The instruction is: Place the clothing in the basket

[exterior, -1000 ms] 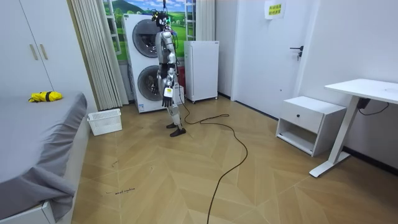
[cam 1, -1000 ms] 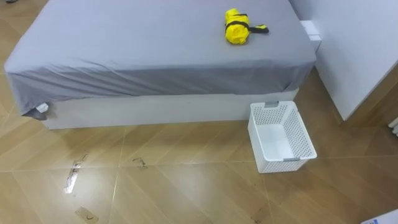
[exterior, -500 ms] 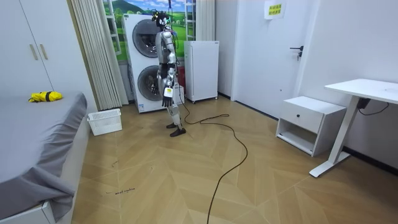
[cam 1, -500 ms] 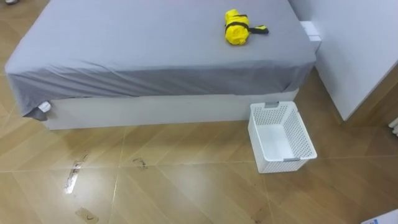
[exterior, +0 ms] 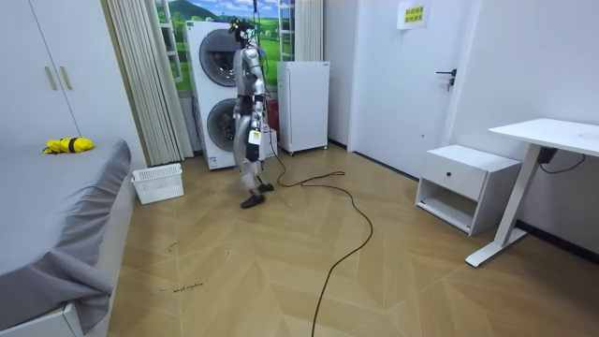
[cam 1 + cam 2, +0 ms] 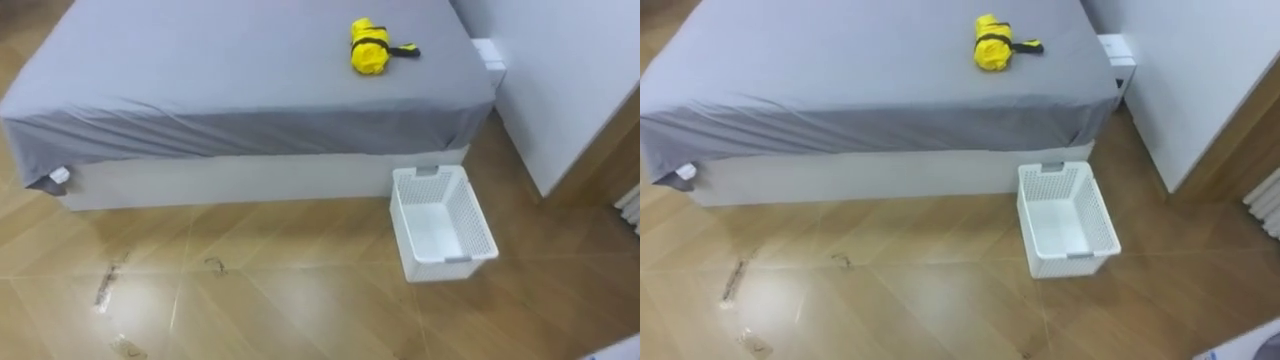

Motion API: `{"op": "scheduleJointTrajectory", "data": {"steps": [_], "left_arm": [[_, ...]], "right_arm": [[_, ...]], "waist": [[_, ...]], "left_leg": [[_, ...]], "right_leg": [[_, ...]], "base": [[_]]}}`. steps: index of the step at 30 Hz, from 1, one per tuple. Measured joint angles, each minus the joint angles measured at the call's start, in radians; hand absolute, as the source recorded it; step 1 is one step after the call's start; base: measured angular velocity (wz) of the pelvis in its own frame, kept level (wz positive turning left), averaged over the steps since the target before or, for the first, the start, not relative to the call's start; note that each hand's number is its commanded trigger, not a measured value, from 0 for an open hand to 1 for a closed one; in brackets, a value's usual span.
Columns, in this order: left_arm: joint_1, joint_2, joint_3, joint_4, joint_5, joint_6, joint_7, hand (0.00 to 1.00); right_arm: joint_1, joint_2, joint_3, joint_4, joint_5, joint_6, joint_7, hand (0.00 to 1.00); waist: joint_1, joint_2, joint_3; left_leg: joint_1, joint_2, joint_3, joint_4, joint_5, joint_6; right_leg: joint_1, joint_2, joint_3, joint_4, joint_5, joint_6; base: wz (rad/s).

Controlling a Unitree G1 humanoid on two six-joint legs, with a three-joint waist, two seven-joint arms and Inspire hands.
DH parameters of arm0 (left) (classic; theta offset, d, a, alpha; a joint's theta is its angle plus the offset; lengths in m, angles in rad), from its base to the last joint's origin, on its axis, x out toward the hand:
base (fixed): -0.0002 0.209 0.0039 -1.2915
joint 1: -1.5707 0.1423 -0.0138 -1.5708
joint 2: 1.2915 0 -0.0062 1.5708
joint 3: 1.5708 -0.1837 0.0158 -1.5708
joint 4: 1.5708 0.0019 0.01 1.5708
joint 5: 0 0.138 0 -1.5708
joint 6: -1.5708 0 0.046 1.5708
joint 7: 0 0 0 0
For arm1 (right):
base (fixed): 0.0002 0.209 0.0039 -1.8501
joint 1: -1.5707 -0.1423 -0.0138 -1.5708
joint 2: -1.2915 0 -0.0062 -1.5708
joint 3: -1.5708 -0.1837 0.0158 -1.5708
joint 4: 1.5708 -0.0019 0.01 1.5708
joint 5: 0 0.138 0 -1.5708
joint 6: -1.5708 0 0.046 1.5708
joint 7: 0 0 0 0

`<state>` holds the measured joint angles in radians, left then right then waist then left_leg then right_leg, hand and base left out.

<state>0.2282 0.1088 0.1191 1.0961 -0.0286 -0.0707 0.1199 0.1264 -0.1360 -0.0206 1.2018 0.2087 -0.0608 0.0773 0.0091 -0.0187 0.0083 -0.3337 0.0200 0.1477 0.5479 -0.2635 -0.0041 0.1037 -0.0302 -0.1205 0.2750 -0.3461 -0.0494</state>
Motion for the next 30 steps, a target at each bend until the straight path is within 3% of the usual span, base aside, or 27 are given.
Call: {"op": "scheduleJointTrajectory", "data": {"steps": [1,3,4,5,6,7,8,10,11,12,13,14,15,16,17,18,19,20,21,22,23,24,25,26,27,28,30], "left_arm": [[0.014,-0.002,-0.003,-0.002,0.001,0.000,0.002,0.00],[0.034,-0.002,0.000,0.002,0.001,0.000,0.007,0.00],[0.040,-0.002,0.001,0.003,0.001,0.000,0.007,0.00],[0.040,-0.002,0.001,0.003,0.001,0.000,0.007,0.00],[0.036,-0.006,-0.001,0.001,0.001,-0.004,0.006,0.00],[0.025,-0.007,-0.001,0.003,0.001,-0.008,0.004,0.00],[0.020,-0.007,-0.003,0.004,0.001,-0.011,0.003,0.00],[0.011,-0.002,-0.003,0.004,0.000,-0.025,0.001,0.00],[0.009,0.002,-0.003,0.005,0.000,-0.026,0.001,0.00],[0.005,0.010,-0.003,0.005,-0.003,-0.031,0.002,0.00],[-0.004,0.016,-0.004,0.004,-0.008,-0.038,0.002,0.00],[-0.015,0.020,-0.005,0.004,-0.008,-0.042,0.002,0.00],[-0.034,0.025,-0.004,0.002,-0.008,-0.045,0.007,0.00],[-0.049,0.027,-0.002,0.003,-0.004,-0.045,0.011,0.00],[-0.061,0.027,-0.002,0.002,0.002,-0.045,0.014,0.00],[-0.080,0.024,-0.005,0.000,0.002,-0.045,0.018,0.00],[-0.091,0.023,-0.009,-0.003,0.002,-0.045,0.019,0.00],[-0.101,0.023,-0.016,-0.004,0.001,-0.045,0.020,0.00],[-0.117,0.023,-0.040,-0.009,0.000,-0.045,0.022,0.00],[-0.118,0.019,-0.062,-0.027,0.000,-0.047,0.026,0.00],[-0.115,0.012,-0.073,-0.034,0.000,-0.047,0.027,0.00],[-0.113,0.004,-0.098,-0.038,0.001,-0.047,0.025,0.00],[-0.101,0.001,-0.112,-0.037,0.001,-0.046,0.024,0.00],[-0.097,0.000,-0.117,-0.038,0.001,-0.045,0.024,0.00],[-0.087,-0.001,-0.127,-0.037,0.002,-0.043,0.023,0.00],[-0.068,-0.002,-0.124,-0.032,-0.002,-0.042,0.023,0.00],[-0.057,0.002,-0.119,-0.016,0.001,-0.039,0.023,0.00]], "right_arm": [[-0.002,-0.002,0.001,0.000,-0.001,0.000,0.000,0.00],[-0.003,-0.001,0.005,0.000,-0.010,0.009,-0.001,0.00],[-0.003,-0.001,0.019,-0.001,-0.017,0.012,-0.002,0.00],[-0.004,-0.001,0.020,-0.001,-0.018,0.014,-0.005,0.00],[-0.007,-0.002,0.019,-0.001,-0.017,0.018,-0.012,0.00],[-0.006,-0.003,0.017,-0.002,-0.018,0.017,-0.015,0.00],[-0.010,-0.005,0.016,-0.003,-0.021,0.017,-0.017,0.00],[-0.012,-0.005,0.006,-0.005,-0.018,0.013,-0.028,0.00],[-0.015,-0.004,0.007,-0.005,-0.019,0.010,-0.034,0.00],[-0.010,-0.005,0.005,-0.007,-0.023,0.006,-0.044,0.00],[0.000,-0.005,0.001,-0.010,-0.021,0.006,-0.054,0.00],[0.005,-0.005,-0.002,-0.013,-0.021,0.007,-0.059,0.00],[0.012,-0.006,-0.005,-0.037,-0.022,0.007,-0.069,0.00],[0.006,-0.007,-0.003,-0.074,-0.018,0.007,-0.070,0.00],[0.006,-0.007,-0.003,-0.095,-0.017,0.006,-0.070,0.00],[0.007,-0.007,0.000,-0.143,-0.013,0.007,-0.072,0.00],[0.006,-0.003,0.001,-0.187,-0.012,0.007,-0.075,0.00],[0.003,-0.001,0.001,-0.206,-0.010,0.007,-0.076,0.00],[-0.005,0.004,0.002,-0.238,-0.009,0.007,-0.083,0.00],[-0.007,0.010,0.002,-0.273,-0.009,0.007,-0.094,0.00],[-0.009,0.012,0.001,-0.288,-0.008,0.004,-0.102,0.00],[-0.013,0.016,0.001,-0.310,-0.007,-0.005,-0.118,0.00],[-0.020,0.021,0.001,-0.341,-0.007,-0.013,-0.127,0.00],[-0.025,0.021,0.001,-0.362,-0.009,-0.018,-0.133,0.00],[-0.039,0.022,0.004,-0.410,-0.019,-0.030,-0.151,0.00],[-0.061,0.020,0.011,-0.464,-0.021,-0.036,-0.167,0.00],[-0.077,0.019,0.021,-0.553,-0.022,-0.033,-0.185,0.00]], "waist": [[0.014,0.001,0.0005],[0.035,0.002,0.0015],[0.036,-0.002,0.0026],[0.036,-0.007,0.0024],[0.036,-0.023,0.0002],[0.031,-0.042,-0.0098],[0.031,-0.047,-0.0059],[0.031,-0.045,-0.0031],[0.033,-0.044,-0.0022],[0.042,-0.041,-0.0037],[0.041,-0.038,-0.0037],[0.042,-0.040,-0.0032],[0.048,-0.014,-0.0095],[0.059,-0.002,-0.0037],[0.055,0.011,-0.0007],[0.048,0.027,0.0019],[0.047,0.040,0.0022],[0.046,0.030,0.0035],[0.042,0.025,0.0010],[0.039,0.021,0.0023],[0.037,0.019,0.0023],[0.035,0.023,0.0007],[0.036,0.021,-0.0078],[0.037,0.021,-0.0114],[0.047,0.037,-0.0128],[0.060,0.054,-0.0047],[0.063,0.068,0.0019]], "left_leg": [[-0.035,-0.004,0.002,-0.138,0.054,-0.007],[-0.061,0.002,0.004,-0.260,0.173,0.000],[-0.067,-0.001,0.008,-0.285,0.240,0.007],[-0.070,-0.006,0.016,-0.282,0.274,0.018],[-0.080,-0.035,0.026,-0.260,0.322,0.045],[-0.097,-0.058,0.054,-0.196,0.293,0.078],[-0.109,-0.063,0.064,-0.157,0.264,0.084],[-0.101,-0.063,0.089,-0.032,0.144,0.093],[-0.082,-0.062,0.101,-0.020,0.117,0.096],[-0.025,-0.067,0.121,-0.026,0.077,0.100],[0.044,-0.071,0.137,-0.061,0.043,0.105],[0.080,-0.073,0.140,-0.084,0.030,0.108],[0.136,-0.072,0.127,-0.118,0.010,0.107],[0.194,-0.067,0.106,-0.155,-0.002,0.102],[0.223,-0.065,0.087,-0.173,-0.006,0.101],[0.269,-0.055,0.050,-0.203,-0.014,0.097],[0.309,-0.048,0.019,-0.231,-0.019,0.091],[0.330,-0.048,-0.002,-0.247,-0.020,0.089],[0.370,-0.048,-0.031,-0.282,-0.024,0.083],[0.412,-0.046,-0.052,-0.317,-0.030,0.072],[0.436,-0.040,-0.054,-0.335,-0.036,0.063],[0.482,-0.018,-0.066,-0.356,-0.048,0.044],[0.500,0.003,-0.066,-0.353,-0.064,0.017],[0.502,0.012,-0.066,-0.342,-0.073,0.001],[0.510,0.045,-0.058,-0.330,-0.075,-0.018],[0.526,0.074,-0.050,-0.328,-0.070,-0.042],[0.549,0.094,-0.056,-0.306,-0.037,-0.083]], "right_leg": [[0.011,-0.006,0.013,-0.001,-0.014,0.004],[0.043,-0.023,0.017,-0.003,-0.045,0.012],[0.067,-0.040,0.026,-0.007,-0.070,0.025],[0.078,-0.049,0.034,-0.010,-0.081,0.035],[0.092,-0.080,0.041,-0.019,-0.097,0.059],[0.096,-0.113,0.054,-0.023,-0.110,0.077],[0.097,-0.120,0.056,-0.020,-0.110,0.079],[0.100,-0.153,0.055,0.079,-0.067,0.126],[0.086,-0.163,0.054,0.142,-0.050,0.134],[0.051,-0.180,0.053,0.275,0.011,0.137],[0.023,-0.191,0.047,0.404,0.125,0.131],[0.005,-0.197,0.040,0.463,0.199,0.129],[-0.057,-0.195,0.030,0.571,0.244,0.109],[-0.133,-0.168,0.010,0.656,0.171,0.084],[-0.175,-0.151,-0.006,0.674,0.132,0.065],[-0.253,-0.108,-0.043,0.672,0.067,0.042],[-0.336,-0.073,-0.075,0.615,0.032,0.035],[-0.371,-0.058,-0.083,0.565,0.028,0.035],[-0.431,-0.039,-0.085,0.423,0.034,0.035],[-0.461,-0.038,-0.086,0.252,0.084,0.031],[-0.468,-0.041,-0.088,0.183,0.152,0.023],[-0.467,-0.037,-0.102,0.093,0.263,0.019],[-0.448,-0.023,-0.113,0.080,0.312,-0.010],[-0.442,-0.010,-0.119,0.088,0.313,-0.022],[-0.426,0.012,-0.144,0.108,0.299,-0.042],[-0.418,0.040,-0.145,0.127,0.286,-0.055],[-0.417,0.049,-0.146,0.203,0.256,-0.078]], "base": [[-0.15],[-0.40],[-0.33],[-0.15],[-0.09],[-0.07],[-0.12],[-0.28],[-0.36],[-0.20],[-0.08],[0.00],[-0.15],[-0.19],[-0.08],[0.09],[0.17],[0.30],[0.53],[0.60],[0.70],[0.62],[0.56],[0.28],[-0.07],[-0.18],[-0.03]]}}
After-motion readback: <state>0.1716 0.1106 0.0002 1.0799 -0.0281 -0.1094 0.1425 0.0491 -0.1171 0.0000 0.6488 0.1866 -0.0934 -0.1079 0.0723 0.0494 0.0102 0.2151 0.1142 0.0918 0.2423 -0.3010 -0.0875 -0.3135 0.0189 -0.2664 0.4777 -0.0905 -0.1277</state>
